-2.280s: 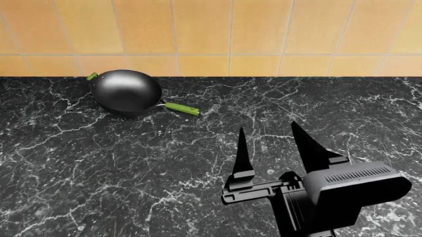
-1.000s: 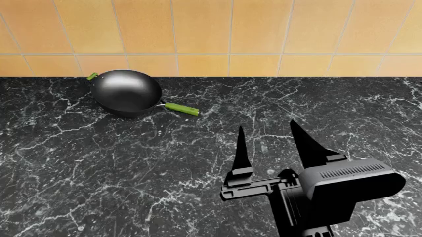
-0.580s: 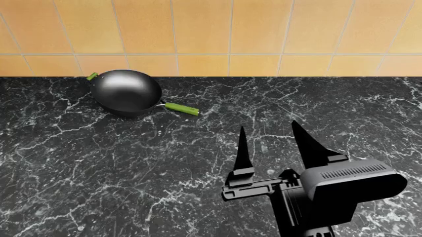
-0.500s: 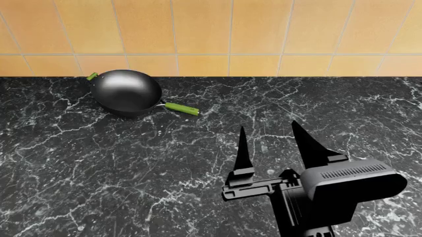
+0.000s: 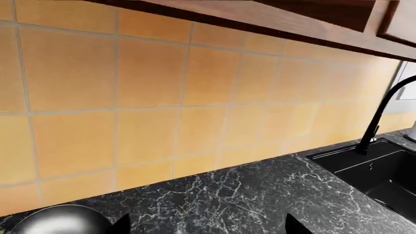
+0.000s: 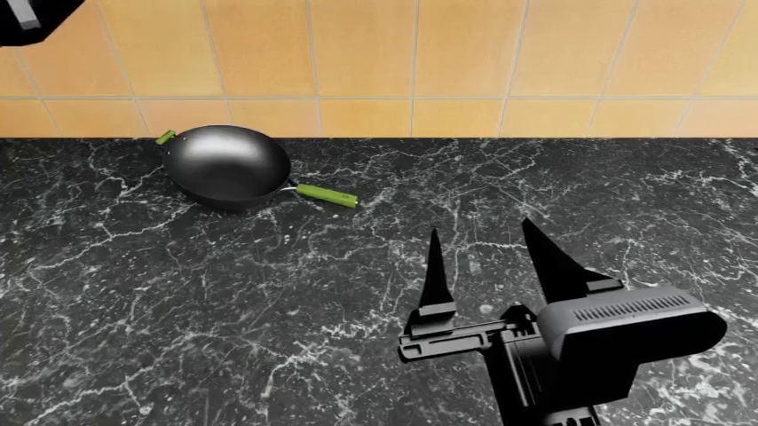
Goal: Pick the egg from the counter and place it in the cabinet.
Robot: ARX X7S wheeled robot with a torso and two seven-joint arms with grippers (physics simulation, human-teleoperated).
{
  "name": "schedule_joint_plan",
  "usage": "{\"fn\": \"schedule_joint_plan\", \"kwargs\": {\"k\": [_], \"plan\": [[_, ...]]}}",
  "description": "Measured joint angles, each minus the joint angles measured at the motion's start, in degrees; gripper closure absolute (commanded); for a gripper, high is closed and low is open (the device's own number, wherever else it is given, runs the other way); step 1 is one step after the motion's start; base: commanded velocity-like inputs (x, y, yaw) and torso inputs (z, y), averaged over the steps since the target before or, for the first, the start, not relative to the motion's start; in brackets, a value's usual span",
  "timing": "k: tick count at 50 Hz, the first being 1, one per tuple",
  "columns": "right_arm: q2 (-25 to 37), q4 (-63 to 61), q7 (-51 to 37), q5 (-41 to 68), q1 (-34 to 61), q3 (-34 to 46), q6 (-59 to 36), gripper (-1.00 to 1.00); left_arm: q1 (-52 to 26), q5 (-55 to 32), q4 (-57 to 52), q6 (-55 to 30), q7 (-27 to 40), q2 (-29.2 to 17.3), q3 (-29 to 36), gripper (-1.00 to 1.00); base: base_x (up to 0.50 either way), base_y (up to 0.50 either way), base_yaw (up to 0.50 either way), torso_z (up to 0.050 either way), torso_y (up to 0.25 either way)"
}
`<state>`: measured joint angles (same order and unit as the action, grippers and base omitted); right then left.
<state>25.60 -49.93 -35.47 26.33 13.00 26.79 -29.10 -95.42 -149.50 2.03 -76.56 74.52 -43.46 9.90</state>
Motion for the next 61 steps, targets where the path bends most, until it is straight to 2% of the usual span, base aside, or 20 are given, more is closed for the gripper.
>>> {"fn": "schedule_joint_plan", "kwargs": {"k": [23, 61], "plan": [[0.28, 0.43, -0.11, 0.16, 0.24, 0.35, 0.28, -1.00, 5.84, 3.15, -0.48, -0.90, -2.60, -2.73, -2.62, -1.00, 0.00, 0.00, 0.00, 0.000, 0.000], [0.26, 1.71, 0.30, 0.27, 1.34, 1.44, 0.88, -1.00, 24.62, 11.62, -2.67, -6.09, -9.19, -7.32, -16.26, -1.00, 0.00, 0.00, 0.00, 0.000, 0.000]]}}
